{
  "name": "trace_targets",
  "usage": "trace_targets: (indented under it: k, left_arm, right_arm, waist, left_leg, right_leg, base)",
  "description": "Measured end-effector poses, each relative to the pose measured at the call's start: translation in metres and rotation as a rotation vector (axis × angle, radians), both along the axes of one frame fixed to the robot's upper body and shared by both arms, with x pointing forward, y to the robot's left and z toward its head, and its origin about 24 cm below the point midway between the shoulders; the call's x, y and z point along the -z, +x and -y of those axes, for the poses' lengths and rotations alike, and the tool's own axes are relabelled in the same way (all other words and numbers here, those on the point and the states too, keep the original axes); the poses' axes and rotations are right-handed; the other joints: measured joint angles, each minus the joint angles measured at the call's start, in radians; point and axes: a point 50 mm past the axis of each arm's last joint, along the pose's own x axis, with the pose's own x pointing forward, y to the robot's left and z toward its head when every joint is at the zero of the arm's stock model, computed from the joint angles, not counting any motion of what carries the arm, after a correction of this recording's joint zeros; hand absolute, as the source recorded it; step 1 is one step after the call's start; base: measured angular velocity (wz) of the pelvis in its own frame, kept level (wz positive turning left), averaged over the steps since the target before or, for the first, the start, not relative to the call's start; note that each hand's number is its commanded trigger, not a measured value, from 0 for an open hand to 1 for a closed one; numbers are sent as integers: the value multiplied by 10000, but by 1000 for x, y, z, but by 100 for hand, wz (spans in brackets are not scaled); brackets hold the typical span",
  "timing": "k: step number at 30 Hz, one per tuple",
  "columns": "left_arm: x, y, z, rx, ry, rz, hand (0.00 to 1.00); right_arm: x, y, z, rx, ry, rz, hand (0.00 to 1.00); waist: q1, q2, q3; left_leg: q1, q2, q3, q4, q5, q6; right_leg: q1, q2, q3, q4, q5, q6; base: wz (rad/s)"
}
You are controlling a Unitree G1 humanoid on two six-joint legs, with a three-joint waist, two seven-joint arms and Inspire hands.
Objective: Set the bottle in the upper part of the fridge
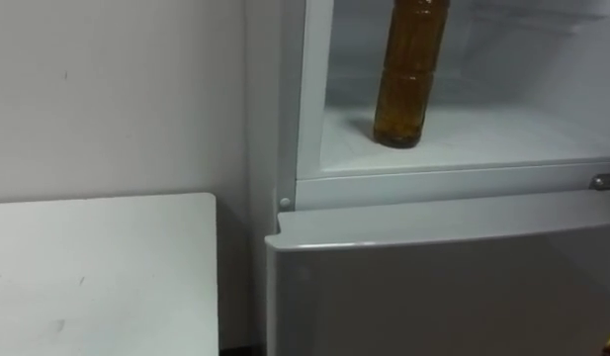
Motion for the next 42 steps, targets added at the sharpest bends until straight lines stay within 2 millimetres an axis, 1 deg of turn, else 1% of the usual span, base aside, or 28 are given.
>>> trace_targets:
  k: [1,4,8,11,21,25,30,32,36,38,42]
  left_arm:
    - [0,1,0,8,-2,32,0]
    - [3,2,1,-57,-78,-59,0]
    - [3,-7,2,-285,-333,-322,0]
    - [4,-7,3,-94,-517,-357,0]
    - [4,-6,4,-30,-848,-299,0]
    - [4,-6,4,-34,-889,-278,0]
    - [5,-6,4,-37,-867,-301,0]
    - [5,-8,5,102,-860,-497,0]
    - [6,-9,7,142,-897,-600,0]
    - [7,-8,8,185,-909,-604,0]
    - [8,-5,11,435,-932,-615,0]
  right_arm:
    - [-1,2,-3,-60,-229,-182,0]
    - [-6,2,-5,-57,-634,-361,0]
    - [-9,3,-7,3,-950,-577,0]
    - [-9,4,-8,-17,-1066,-701,0]
    - [-10,13,-22,-727,-1401,-894,0]
    - [-11,16,-25,-756,-1814,-1302,0]
    - [-12,24,-33,-1111,-2324,-1724,0]
    - [-14,29,-39,-1351,-2735,-2038,0]
    - [-18,29,-45,-1320,-3461,-2478,0]
    - [-21,33,-51,-1405,-4135,-2953,0]
    - [-23,39,-59,-1439,-5054,-3646,0]
  waist:
    - [17,6,3]
    - [216,56,24]
    - [346,72,36]
    - [467,78,41]
    - [502,78,41]
    - [520,81,42]
    - [526,92,43]
    - [590,136,53]
    - [782,179,62]
    - [874,182,64]
    - [937,186,63]
  left_leg:
    - [-26,-7,0,-2,0,0]
    - [3,-16,52,0,0,-1]
    - [5,-18,62,16,1,-1]
    - [11,-21,90,21,1,-1]
    - [-28,-22,97,-2,-1,-2]
    - [-25,-31,106,-10,-1,-1]
    - [-22,-23,132,2,-1,-1]
    - [-14,-24,167,12,0,-1]
    - [-4,-23,207,103,0,-1]
    - [5,-22,206,134,0,-1]
    - [5,-21,205,135,0,-1]
  right_leg:
    - [-67,-12,6,75,-7,-8]
    - [-97,-12,62,155,-3,-22]
    - [-119,-9,101,212,-11,-25]
    - [-126,9,218,229,-35,-14]
    - [-125,13,196,227,-27,-5]
    - [-127,5,166,218,-24,-2]
    - [-155,19,176,217,-22,-8]
    - [-174,17,180,223,-9,-26]
    - [-152,12,208,246,-4,-34]
    - [-134,11,212,252,-4,-36]
    - [-134,13,227,255,-3,-38]
  base:
    - [-4]
    - [-5]
    - [0]
    - [0]
    - [0]
    - [0]
    - [-1]
    - [-6]
    - [-4]
    - [0]
    - [0]
